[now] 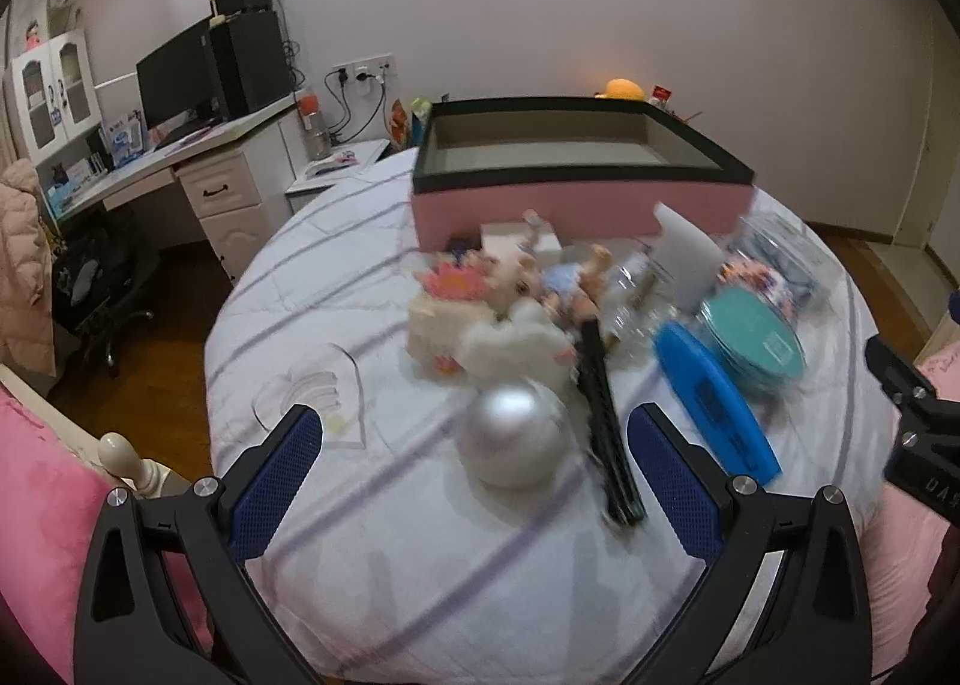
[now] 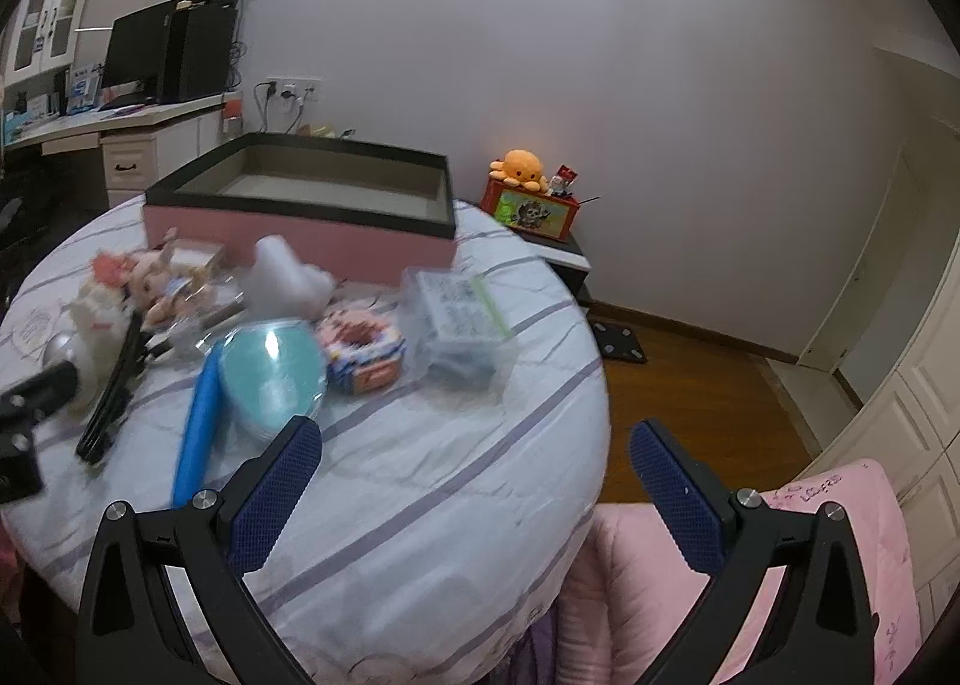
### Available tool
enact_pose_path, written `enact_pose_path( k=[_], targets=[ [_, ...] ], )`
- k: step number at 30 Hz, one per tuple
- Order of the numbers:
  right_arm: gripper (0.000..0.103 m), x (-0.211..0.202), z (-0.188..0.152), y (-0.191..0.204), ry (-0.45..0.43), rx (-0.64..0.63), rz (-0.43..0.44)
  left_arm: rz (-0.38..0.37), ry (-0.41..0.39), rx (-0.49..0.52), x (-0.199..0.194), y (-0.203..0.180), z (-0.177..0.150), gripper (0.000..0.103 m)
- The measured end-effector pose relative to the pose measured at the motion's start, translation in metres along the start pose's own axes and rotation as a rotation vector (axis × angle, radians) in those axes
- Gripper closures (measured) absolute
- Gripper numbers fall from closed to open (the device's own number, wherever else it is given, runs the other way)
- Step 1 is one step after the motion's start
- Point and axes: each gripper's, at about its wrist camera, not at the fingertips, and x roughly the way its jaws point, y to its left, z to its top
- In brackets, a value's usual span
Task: Organize rigid objects
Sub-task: 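Grasp the clear labeled plastic box with the right tool while the left tool grasps the white-pink block figure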
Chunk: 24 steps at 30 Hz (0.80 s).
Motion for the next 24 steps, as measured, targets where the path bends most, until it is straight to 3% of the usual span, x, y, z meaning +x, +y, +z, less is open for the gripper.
enact_pose_path(
  k=[6,12,17,21,24],
  targets=[
    [0.000,0.023,0.024,-0.015,0.001,-0.001,-0.007,0.003,0.039,-0.051,0.024,0.025,0.029,0.000],
    [0.000,0.060,0.040,-0.018,0.044,-0.041,-0.008,-0.058,0.093,-0.110,0.054,0.046,0.048,0.000],
    [0.000,0.095,0.049,-0.014,0.112,-0.059,0.044,-0.012,0.178,-0.051,0.082,0.051,0.055,0.000],
    [0.000,0.116,0.051,-0.009,0.140,-0.079,0.046,-0.086,0.230,-0.043,0.100,0.053,0.057,0.000],
    [0.000,0.129,0.052,-0.007,0.159,-0.080,0.034,-0.101,0.244,-0.017,0.108,0.049,0.058,0.000]
  ],
)
